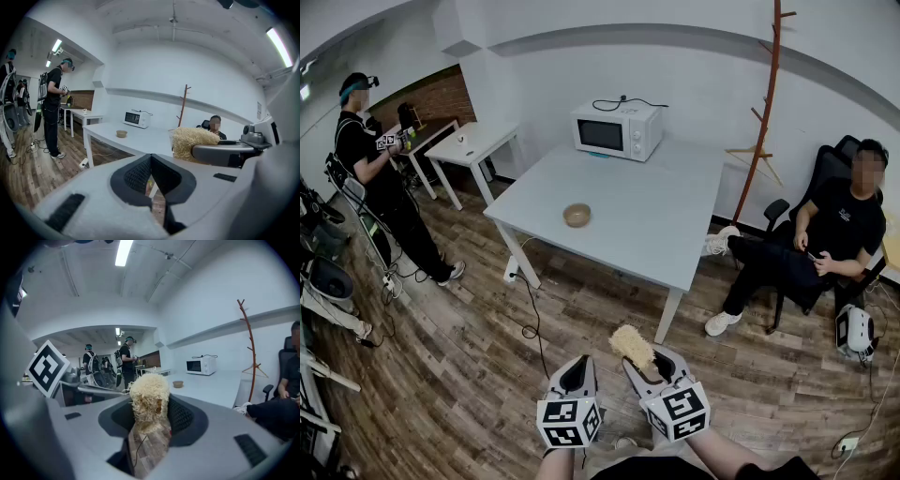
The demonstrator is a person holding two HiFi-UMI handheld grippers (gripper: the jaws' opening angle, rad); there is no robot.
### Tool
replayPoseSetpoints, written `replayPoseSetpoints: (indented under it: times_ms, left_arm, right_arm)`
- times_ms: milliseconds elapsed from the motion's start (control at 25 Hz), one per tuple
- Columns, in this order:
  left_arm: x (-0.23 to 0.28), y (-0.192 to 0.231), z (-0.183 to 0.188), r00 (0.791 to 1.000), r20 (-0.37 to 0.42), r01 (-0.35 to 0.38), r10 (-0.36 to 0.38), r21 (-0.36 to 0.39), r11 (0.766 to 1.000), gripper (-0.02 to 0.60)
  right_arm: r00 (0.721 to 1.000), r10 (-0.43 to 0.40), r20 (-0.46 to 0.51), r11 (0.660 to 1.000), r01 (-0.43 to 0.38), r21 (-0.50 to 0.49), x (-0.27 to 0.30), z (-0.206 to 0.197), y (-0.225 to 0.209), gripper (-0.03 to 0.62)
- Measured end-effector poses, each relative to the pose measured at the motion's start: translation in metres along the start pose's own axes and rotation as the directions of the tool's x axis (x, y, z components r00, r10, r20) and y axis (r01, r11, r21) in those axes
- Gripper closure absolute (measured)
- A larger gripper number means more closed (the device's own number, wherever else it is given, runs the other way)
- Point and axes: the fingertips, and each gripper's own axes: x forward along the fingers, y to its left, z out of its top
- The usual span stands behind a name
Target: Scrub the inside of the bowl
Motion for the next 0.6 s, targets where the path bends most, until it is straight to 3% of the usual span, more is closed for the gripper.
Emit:
replayPoseSetpoints:
  times_ms: [600]
  left_arm:
    - [-0.012, 0.001, 0.001, 1.0, 0.013, -0.017, 0.018, -0.012, 1.0, 0.565]
  right_arm:
    - [1.0, 0.026, 0.002, 1.0, -0.026, -0.003, -0.006, -0.004, 0.018, 0.41]
